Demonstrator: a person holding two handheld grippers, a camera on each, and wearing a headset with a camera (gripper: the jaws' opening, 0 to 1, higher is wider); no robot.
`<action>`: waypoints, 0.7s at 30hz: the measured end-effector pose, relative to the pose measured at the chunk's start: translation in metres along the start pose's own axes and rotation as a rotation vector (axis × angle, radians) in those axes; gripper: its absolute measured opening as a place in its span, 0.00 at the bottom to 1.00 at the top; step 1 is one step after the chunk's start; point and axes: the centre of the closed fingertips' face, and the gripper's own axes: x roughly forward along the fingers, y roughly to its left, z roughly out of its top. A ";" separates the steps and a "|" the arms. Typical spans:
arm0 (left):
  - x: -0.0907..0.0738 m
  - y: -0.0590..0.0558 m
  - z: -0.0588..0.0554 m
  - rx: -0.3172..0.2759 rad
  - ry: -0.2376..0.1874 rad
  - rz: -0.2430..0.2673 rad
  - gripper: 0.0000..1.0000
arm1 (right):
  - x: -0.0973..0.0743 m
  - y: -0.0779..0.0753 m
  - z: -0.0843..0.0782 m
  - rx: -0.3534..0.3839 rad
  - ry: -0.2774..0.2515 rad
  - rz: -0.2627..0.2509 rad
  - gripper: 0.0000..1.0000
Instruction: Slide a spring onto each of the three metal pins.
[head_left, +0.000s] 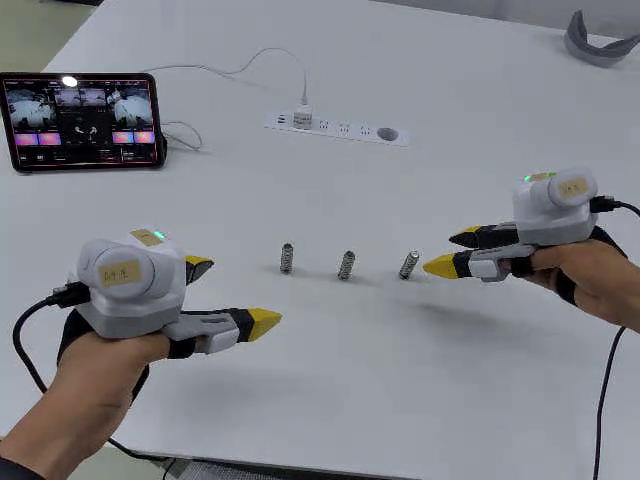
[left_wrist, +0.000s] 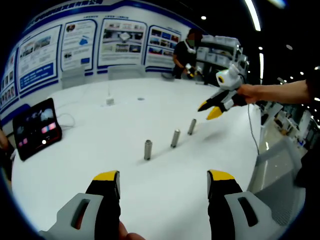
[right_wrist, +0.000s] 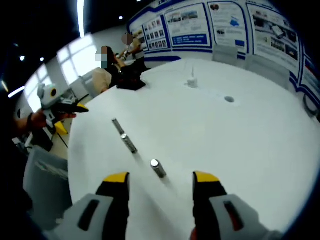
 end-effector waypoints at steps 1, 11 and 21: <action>0.000 0.000 0.000 -0.001 0.000 -0.001 0.72 | -0.001 0.000 -0.001 0.004 -0.003 -0.004 0.53; 0.002 0.000 0.004 -0.001 0.001 0.000 0.72 | -0.018 0.000 -0.001 0.056 -0.090 -0.039 0.60; 0.002 0.008 0.008 -0.012 -0.005 0.012 0.71 | -0.030 0.023 0.000 0.070 -0.152 -0.043 0.70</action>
